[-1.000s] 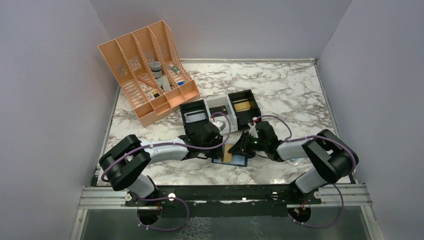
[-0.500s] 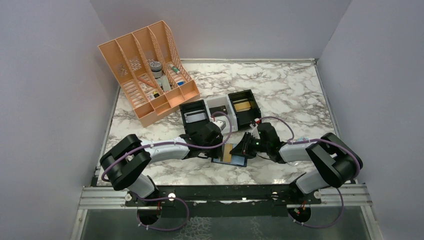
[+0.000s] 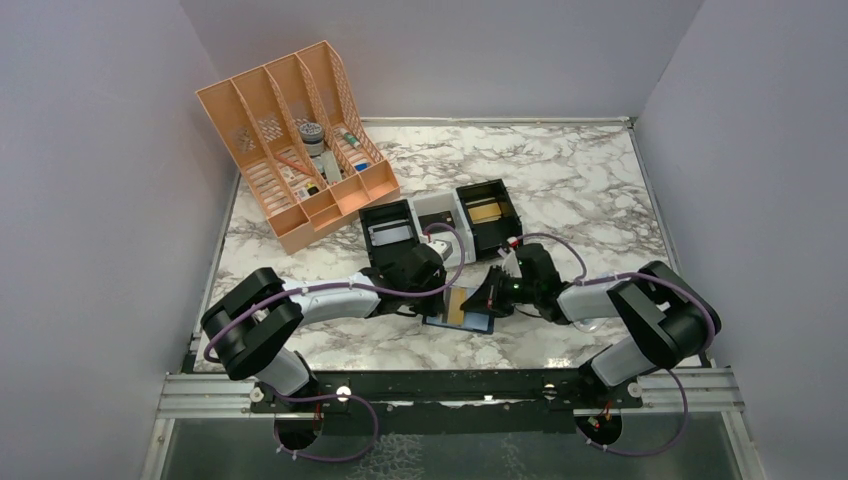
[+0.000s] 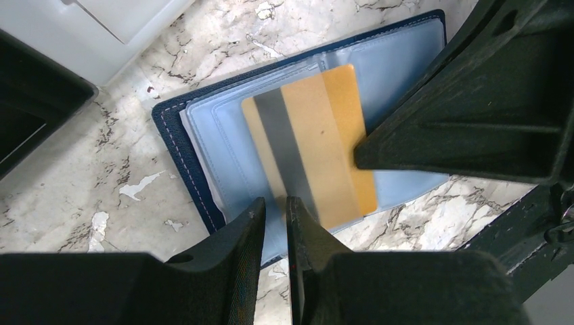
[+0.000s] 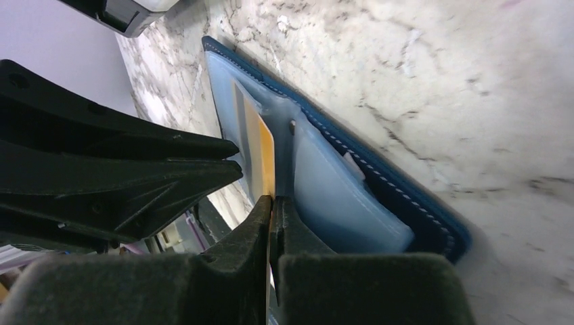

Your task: Take the credit cards out of the card holder

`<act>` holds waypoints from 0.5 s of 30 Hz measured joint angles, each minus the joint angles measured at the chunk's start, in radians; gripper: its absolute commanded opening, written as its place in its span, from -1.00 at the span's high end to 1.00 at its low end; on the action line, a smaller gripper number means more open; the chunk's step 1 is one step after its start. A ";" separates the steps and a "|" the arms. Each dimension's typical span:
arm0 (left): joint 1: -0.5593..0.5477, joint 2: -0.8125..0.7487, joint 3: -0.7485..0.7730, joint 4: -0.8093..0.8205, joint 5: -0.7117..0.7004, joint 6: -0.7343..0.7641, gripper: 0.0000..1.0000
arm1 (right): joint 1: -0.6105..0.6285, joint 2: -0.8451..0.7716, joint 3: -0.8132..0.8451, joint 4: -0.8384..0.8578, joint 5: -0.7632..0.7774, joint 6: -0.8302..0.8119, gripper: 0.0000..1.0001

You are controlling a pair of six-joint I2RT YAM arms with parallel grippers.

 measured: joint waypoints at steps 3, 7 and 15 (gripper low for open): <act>0.000 0.000 0.000 -0.001 -0.005 0.001 0.56 | -0.050 -0.013 0.000 -0.027 -0.037 -0.040 0.98; 0.000 0.000 0.001 -0.001 -0.015 0.005 0.56 | -0.126 -0.022 0.002 -0.076 -0.116 -0.116 0.98; 0.000 -0.001 0.018 -0.025 -0.023 0.010 0.32 | -0.137 -0.010 0.020 -0.111 -0.173 -0.162 0.98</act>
